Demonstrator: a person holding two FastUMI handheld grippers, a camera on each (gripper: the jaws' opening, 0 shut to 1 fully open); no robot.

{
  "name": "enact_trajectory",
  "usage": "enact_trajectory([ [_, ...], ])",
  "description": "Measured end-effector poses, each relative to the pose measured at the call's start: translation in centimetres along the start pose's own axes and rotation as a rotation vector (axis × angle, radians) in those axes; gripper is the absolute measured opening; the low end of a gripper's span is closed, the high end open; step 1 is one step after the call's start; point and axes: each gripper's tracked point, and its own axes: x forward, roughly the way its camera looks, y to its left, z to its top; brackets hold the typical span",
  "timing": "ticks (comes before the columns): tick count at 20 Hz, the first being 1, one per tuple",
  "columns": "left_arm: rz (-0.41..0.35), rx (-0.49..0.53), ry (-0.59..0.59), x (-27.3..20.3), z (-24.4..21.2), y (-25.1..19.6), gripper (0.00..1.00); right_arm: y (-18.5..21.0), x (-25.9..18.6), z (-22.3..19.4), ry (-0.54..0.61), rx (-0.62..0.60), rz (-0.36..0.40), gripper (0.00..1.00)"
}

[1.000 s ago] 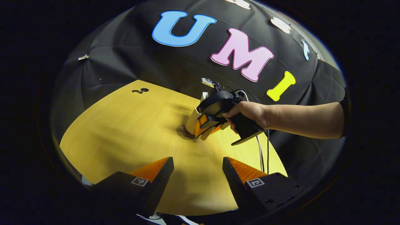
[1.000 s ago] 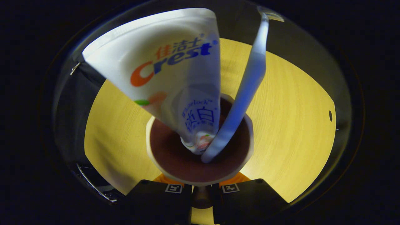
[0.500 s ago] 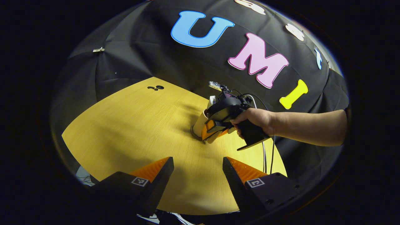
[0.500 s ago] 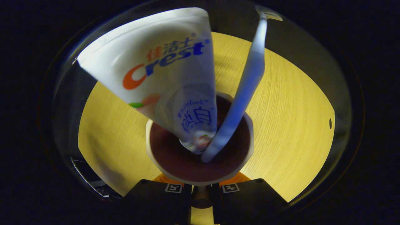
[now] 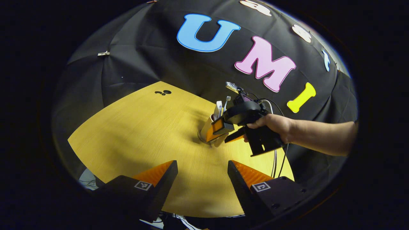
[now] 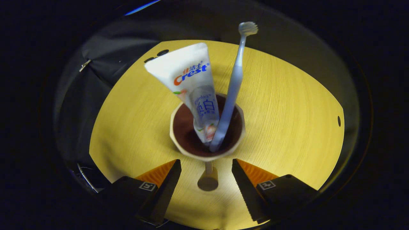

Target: Put the toothbrush and toothpaste on the desktop into the cup, then pick up the cup and place it on the coaster on the desktop.

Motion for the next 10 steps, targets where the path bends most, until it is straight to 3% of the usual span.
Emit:
enact_trajectory([
  [2,-0.010,-0.006,-0.014,-0.4,0.4,-0.6,0.98,0.8,-2.4,-0.1,-0.044,0.030,0.047,0.99],
  [5,-0.014,0.017,-0.034,-0.8,1.1,-1.1,0.98,0.9,-6.2,0.5,-0.152,0.050,0.057,0.99],
  [10,0.094,0.193,-0.126,-0.8,4.9,-0.2,0.98,0.4,-14.0,2.1,-0.402,0.104,0.080,0.99],
])
